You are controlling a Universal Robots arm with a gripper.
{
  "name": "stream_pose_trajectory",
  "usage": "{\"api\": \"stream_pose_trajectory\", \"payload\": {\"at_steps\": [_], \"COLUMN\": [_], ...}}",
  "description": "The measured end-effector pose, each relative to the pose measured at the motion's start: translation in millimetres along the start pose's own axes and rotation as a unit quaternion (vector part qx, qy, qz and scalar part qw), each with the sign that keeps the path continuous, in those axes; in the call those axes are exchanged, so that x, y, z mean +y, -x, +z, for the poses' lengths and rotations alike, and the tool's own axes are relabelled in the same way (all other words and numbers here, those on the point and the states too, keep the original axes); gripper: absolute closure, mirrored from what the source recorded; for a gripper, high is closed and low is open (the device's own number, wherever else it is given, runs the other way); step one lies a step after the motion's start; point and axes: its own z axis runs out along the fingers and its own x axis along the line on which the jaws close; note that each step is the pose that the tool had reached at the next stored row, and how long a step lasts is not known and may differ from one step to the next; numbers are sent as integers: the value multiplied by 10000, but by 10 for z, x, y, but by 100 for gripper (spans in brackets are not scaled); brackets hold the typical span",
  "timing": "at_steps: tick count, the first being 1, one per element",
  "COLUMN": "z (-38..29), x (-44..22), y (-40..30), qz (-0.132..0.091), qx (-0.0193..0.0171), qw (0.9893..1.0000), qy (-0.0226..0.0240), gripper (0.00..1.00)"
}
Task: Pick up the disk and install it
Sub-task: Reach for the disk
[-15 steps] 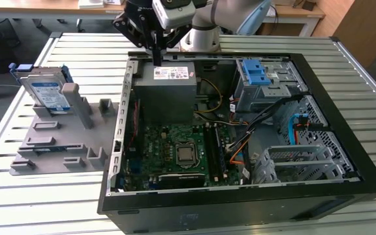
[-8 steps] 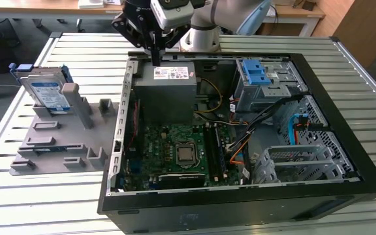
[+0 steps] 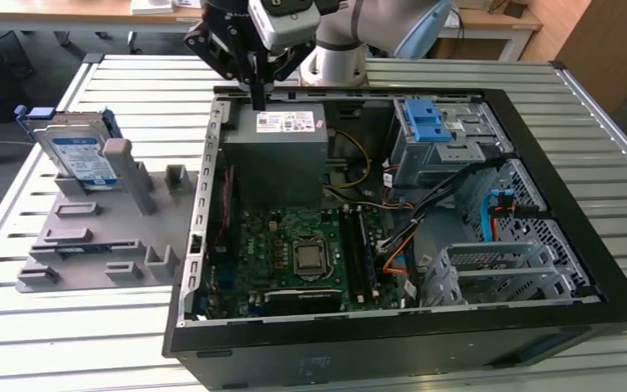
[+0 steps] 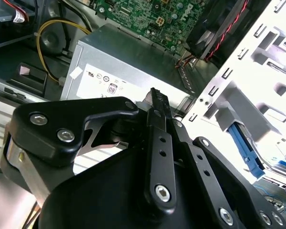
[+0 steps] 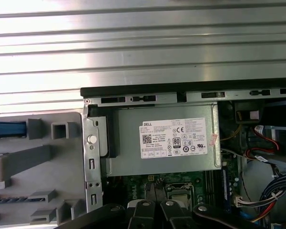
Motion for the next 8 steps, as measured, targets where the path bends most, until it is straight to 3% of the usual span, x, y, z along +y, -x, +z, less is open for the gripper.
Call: {"api": "stream_pose_trajectory", "payload": {"at_steps": [8], "z": [4], "x": [-1], "y": [-17], "qz": [0], "qx": [0], "qw": [10000], "qy": [0], "gripper": [89]}}
